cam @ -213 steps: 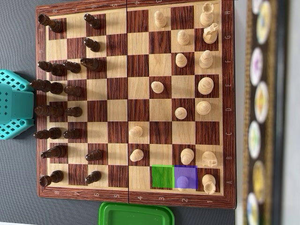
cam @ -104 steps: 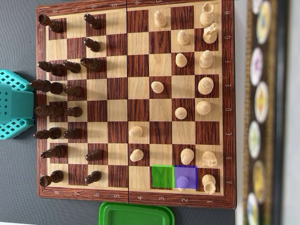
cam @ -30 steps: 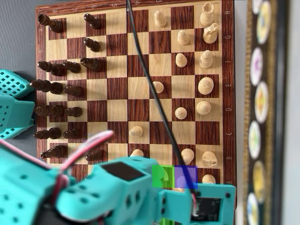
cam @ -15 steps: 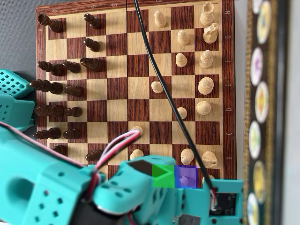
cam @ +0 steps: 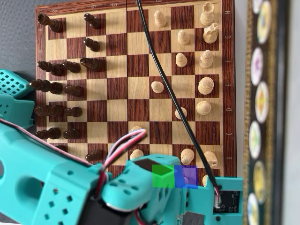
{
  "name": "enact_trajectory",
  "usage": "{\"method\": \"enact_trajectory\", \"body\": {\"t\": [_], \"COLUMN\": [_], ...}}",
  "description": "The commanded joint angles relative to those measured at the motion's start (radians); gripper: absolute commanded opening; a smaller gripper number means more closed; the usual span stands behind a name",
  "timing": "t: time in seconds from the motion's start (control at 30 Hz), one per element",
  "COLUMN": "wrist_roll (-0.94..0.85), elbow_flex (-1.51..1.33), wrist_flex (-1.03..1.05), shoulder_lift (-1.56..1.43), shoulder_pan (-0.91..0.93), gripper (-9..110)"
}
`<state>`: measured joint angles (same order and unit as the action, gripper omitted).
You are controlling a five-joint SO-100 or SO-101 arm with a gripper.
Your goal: Play chess
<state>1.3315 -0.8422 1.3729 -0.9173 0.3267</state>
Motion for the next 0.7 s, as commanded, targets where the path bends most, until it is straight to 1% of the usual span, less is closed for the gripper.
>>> {"method": "enact_trajectory", "body": {"t": [0.0,0.17,0.33,0.67], "wrist_roll": [-0.002,-0.002,-0.003,-0.005], "elbow_flex": [0.048,0.048,0.048,0.049], "wrist_flex": [-0.011,-0.011,-0.064,-0.064], "shoulder_lift": [-0.012,-0.011,0.023,0.026], "shoulder_pan": [0.0,0.0,0.0,0.009], "gripper": [15,15,15,15]}}
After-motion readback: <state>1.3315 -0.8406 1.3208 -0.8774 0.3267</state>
